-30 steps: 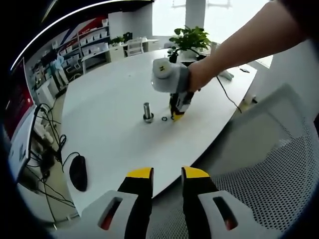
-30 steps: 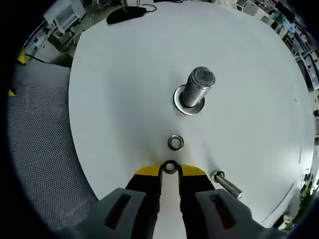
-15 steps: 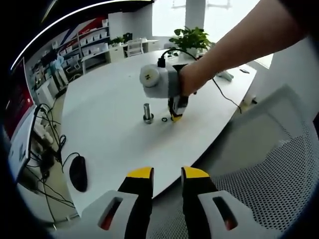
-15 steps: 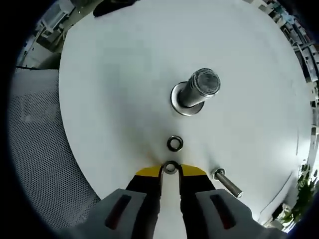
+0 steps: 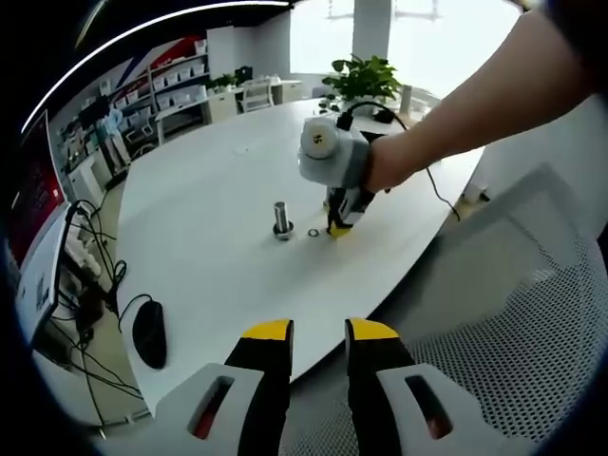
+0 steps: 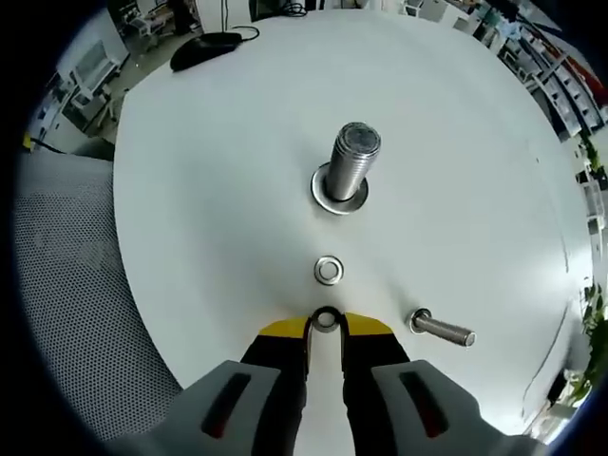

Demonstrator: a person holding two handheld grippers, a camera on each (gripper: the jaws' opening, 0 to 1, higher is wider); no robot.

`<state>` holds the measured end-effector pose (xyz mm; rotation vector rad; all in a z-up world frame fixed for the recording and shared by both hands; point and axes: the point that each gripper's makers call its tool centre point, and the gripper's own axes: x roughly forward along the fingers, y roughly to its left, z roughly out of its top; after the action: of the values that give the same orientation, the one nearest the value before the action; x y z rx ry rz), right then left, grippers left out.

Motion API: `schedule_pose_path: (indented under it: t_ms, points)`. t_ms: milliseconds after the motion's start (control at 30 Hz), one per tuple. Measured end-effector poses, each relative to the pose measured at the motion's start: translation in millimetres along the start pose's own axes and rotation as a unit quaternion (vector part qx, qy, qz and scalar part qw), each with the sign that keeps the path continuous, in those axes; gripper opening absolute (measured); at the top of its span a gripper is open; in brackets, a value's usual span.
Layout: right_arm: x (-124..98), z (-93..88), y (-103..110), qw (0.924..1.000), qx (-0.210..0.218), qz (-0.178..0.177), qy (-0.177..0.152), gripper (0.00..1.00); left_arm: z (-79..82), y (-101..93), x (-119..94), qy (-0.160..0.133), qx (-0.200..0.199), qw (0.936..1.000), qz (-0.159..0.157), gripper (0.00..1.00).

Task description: Place the washer onto the threaded stud by aligning its center hole with the stud, sliding it down to the base, and recovering from edge contact or off-axis alignment until the washer reaches the visible bottom stop.

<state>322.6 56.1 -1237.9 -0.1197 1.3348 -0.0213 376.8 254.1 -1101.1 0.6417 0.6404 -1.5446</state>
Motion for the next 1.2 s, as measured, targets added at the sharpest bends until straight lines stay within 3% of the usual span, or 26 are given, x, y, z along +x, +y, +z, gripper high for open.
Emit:
schedule_pose_path:
  t_ms: [200,300,633,667,700,800,967,1200]
  points:
    - [-3.1,-1.6,1.5,0.9984,0.034,-0.015,-0.043,0.15,-0.8,-1.0,-0.3,0.002,0.002,1.0,-0.003,0.19]
    - [-2.1,-0.7,0.5,0.9948,0.083,-0.008,-0.059,0.15,-0.7,-1.3,0.1,0.002,0.005,1.0,-0.005,0.19]
    - [-2.2,-3.6,-2.9,0.992,0.108,-0.006,-0.066,0.14,-1.1,-0.1,1.2,0.003,0.005,0.9999,-0.008,0.19]
    - [-6.6,3.1,-3.3,0.9883,0.117,-0.012,-0.098,0.14,-1.4,-0.6,1.0,0.004,0.006,0.9999,-0.008,0.19]
    - [-7.2,3.9,-3.6,0.9869,0.121,-0.014,-0.106,0.14,-1.5,-1.5,0.8,0.005,0.006,0.9999,-0.009,0.19]
    - [-7.3,-2.0,-7.7,0.9878,0.117,-0.013,-0.102,0.14,-1.9,-2.5,1.3,0.007,0.009,0.9999,-0.011,0.19]
    - [-20.0,-13.0,-22.3,0.9839,0.139,-0.024,-0.109,0.14,-1.7,-2.3,1.2,0.007,0.008,0.9999,-0.01,0.19]
    - [-47.5,-11.8,-43.9,0.9776,0.156,-0.046,-0.134,0.14,-0.5,-2.6,-0.4,0.005,0.007,0.9999,-0.009,0.19]
